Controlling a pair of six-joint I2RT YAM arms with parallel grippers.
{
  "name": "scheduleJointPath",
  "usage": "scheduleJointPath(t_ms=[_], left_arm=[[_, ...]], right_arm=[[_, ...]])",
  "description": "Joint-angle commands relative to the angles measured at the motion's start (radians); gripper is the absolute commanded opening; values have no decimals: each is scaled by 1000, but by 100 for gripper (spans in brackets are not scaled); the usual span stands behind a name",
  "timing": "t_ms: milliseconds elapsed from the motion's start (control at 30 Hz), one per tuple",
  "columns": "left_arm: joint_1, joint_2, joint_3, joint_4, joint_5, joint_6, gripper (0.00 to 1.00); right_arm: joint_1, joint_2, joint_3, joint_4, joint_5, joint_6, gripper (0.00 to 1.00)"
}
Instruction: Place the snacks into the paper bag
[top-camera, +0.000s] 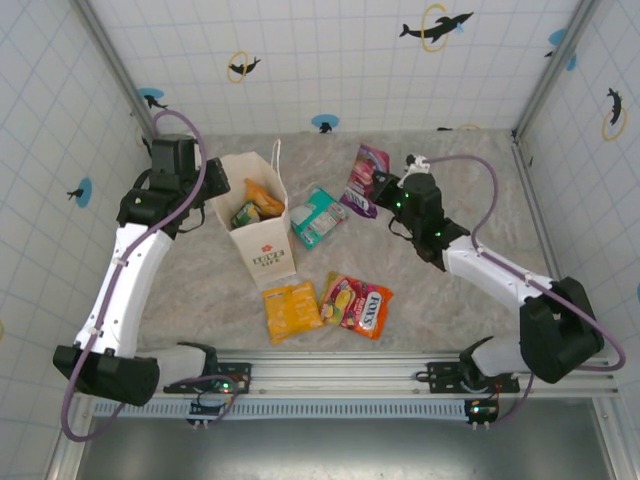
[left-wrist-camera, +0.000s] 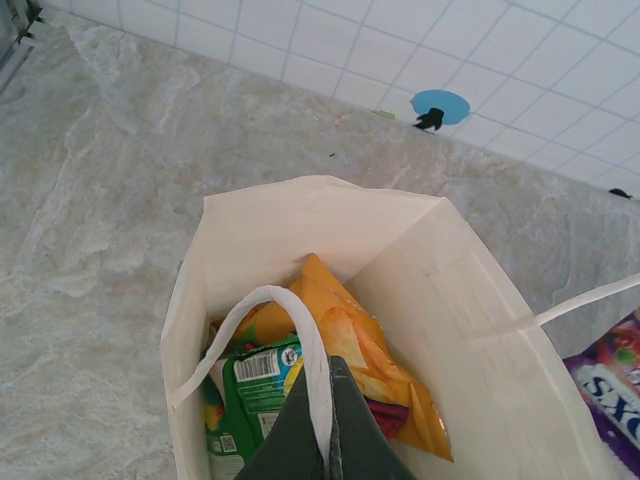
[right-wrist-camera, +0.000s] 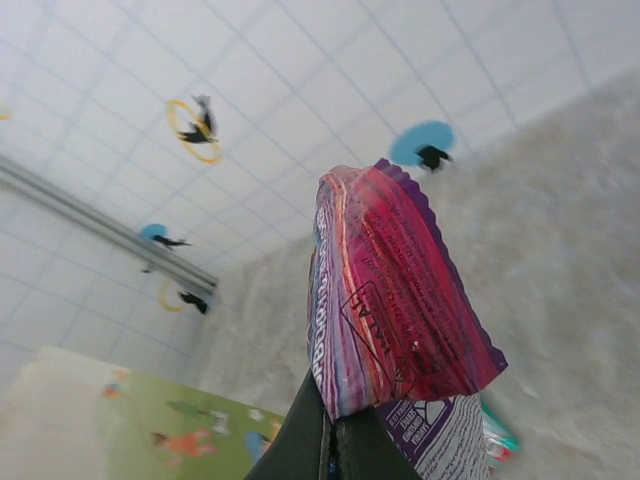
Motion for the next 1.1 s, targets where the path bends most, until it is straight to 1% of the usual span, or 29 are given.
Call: scheduleJointPath(t_ms=[0,100,200,333,467,700,800,1067], left_arm=[[7,-19,-13,16,20,-13,0],[6,-25,-21,22,20,-10,0],[6,-31,-34,30,25,-9,0],[6,-34,-46,36,23,-2,0],[6,-32,-38,30,23,1,0],[6,-33,-38,30,20,-1,0],[7,-38,-37,31,18,-1,0],[6,-42,-38,32,18,0,0]], right_arm=[[48,-48,112,49,50,-101,0],[97,-45,179,62,67,-167,0],[144,-37,245,86,58,-215,0],[231,-16,347,110,73,-319,0],[289,-8,384,173,90,-390,0],[363,16,434,220,54,-422,0],[392,32,441,214,64,-437,0],[419,130,470,158,84,-421,0]])
